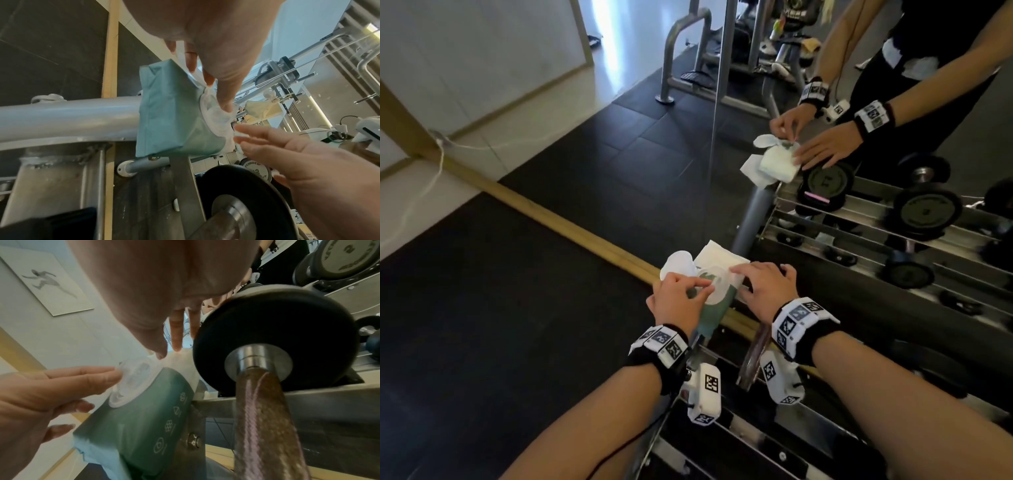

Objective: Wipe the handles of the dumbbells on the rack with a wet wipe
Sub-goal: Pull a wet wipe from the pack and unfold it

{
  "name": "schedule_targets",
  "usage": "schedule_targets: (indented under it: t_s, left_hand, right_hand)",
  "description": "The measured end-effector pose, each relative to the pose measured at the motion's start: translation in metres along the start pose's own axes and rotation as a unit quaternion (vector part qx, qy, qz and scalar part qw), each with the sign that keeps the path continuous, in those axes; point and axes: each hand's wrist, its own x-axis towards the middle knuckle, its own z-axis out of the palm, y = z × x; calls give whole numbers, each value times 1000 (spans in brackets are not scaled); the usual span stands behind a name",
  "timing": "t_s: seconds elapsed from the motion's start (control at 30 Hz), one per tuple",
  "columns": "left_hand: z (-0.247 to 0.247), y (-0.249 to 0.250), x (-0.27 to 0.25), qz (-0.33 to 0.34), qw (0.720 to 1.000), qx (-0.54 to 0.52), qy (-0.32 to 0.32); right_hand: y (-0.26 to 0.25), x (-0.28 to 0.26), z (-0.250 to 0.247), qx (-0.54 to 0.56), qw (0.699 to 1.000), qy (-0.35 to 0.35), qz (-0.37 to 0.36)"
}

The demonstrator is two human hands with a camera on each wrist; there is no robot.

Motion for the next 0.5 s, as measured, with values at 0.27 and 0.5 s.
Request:
schedule_targets:
  t_s: [0.27,0.5]
  left_hand:
    - [-4,-17,-3,18,1000,-6,-11]
    - [0,-24,-6,8,1000,15,-9]
  right_hand:
    - [-18,18,-13,-4,997,5,-73]
    - [-1,11,-12,-28,990,6,-141]
